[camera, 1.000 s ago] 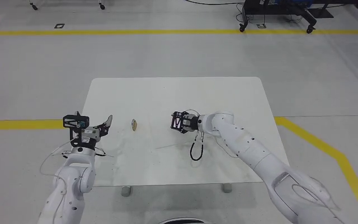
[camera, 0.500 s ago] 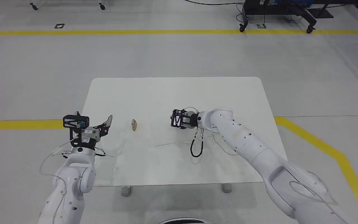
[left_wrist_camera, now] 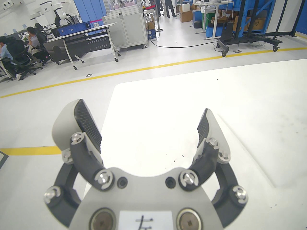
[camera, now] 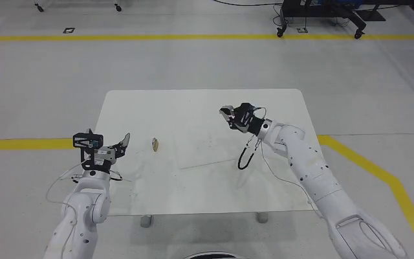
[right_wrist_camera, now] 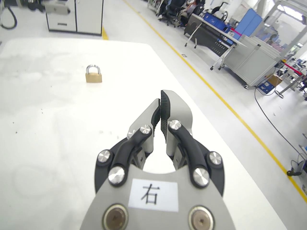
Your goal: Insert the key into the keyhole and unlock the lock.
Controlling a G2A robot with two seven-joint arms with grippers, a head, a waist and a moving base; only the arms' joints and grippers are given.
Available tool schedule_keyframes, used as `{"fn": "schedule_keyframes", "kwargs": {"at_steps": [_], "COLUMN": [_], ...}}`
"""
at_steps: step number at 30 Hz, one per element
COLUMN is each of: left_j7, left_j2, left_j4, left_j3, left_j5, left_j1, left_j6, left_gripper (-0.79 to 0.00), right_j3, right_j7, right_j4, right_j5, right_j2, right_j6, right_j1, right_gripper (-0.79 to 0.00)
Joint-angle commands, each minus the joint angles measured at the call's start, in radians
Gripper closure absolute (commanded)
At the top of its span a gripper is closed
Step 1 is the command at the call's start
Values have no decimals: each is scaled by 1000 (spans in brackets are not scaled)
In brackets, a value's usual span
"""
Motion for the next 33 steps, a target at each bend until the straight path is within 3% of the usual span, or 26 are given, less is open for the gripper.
{"fn": "schedule_keyframes", "kwargs": {"at_steps": [1,16,19,21,25,26,29,33], "left_j7": [0,-33,-19,-57,-183,-241,-374,-528], "left_j2": [0,-2,-15,-16,-21,-24,-35,-46], "left_j4": [0,9,-3,9,45,66,137,239], "left_j3": [0,22,40,34,63,83,125,181], "left_j5": [0,21,-331,-453,-737,-894,-1279,-1588], "left_j1": [0,-20,-63,-88,-169,-197,-268,-356], "left_j6": [0,-5,-135,-199,-332,-366,-377,-369], "left_gripper": [-785,-785,-785,-785,-785,-785,-785,-785], "right_j3": [65,53,23,0,-60,-77,-112,-146], "right_j7": [8,37,23,22,8,-14,-59,-120], "right_j4": [-28,-21,11,38,111,132,172,208], "right_j5": [44,73,211,288,450,510,609,731], "right_j2": [14,9,-7,-19,-49,-61,-83,-110], "right_j6": [-38,-18,-32,-41,-64,-77,-109,-181], "right_j1": [-36,-53,-60,-55,-38,-33,-21,-14], "right_gripper": [0,0,0,0,0,0,0,0]}}
